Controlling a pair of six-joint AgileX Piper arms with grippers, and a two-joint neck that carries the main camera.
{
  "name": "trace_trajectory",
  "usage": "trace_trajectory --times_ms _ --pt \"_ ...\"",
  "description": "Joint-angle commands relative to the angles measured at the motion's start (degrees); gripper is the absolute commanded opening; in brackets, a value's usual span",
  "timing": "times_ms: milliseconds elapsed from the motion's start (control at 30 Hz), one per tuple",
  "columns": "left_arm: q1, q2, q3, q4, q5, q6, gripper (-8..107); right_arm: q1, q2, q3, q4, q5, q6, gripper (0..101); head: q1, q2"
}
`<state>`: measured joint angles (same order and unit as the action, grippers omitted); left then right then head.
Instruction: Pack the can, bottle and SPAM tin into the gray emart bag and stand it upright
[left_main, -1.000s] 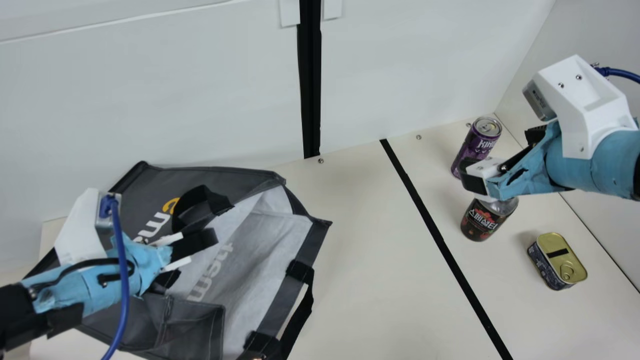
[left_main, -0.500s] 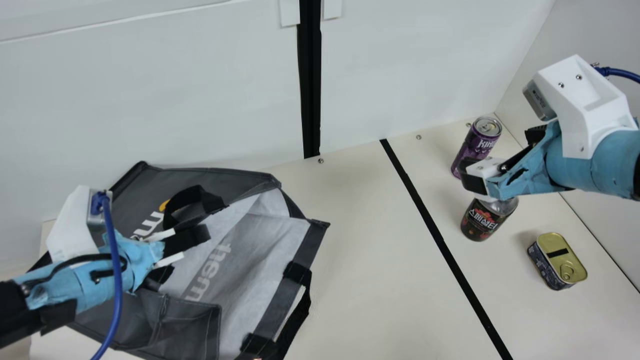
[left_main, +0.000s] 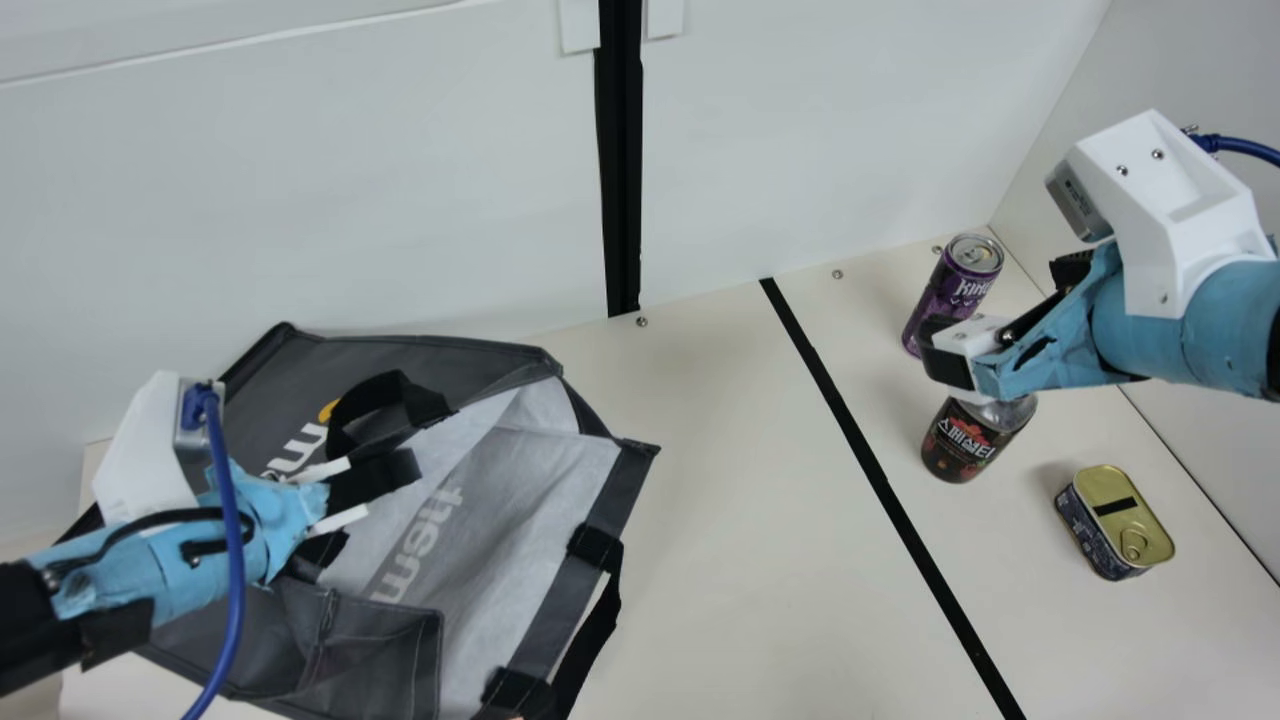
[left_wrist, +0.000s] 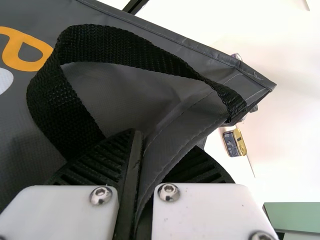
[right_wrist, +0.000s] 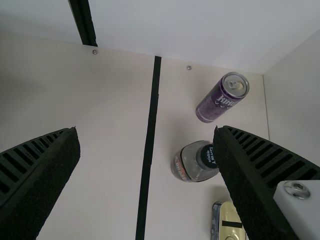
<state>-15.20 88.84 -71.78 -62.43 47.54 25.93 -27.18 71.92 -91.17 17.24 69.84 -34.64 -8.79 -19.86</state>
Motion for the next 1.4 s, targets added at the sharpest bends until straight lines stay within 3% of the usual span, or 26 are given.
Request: trace_trajectory --times_ms 0,667,1367 --pt "0.0 0.0 0.0 0.0 0.0 0.0 -8 0.0 0.0 0.0 0.0 0.0 0.0 95 -1.21 -0.14" --pt "0.0 0.0 0.0 0.0 0.0 0.0 -8 1.39 -0.28 0.41 -1.56 -0.59 1.49 95 -1.21 -0.14" --pt "0.0 0.0 0.0 0.0 0.0 0.0 -8 -2.11 10.84 -10.59 -4.28 0.06 1.74 95 -1.21 -0.14"
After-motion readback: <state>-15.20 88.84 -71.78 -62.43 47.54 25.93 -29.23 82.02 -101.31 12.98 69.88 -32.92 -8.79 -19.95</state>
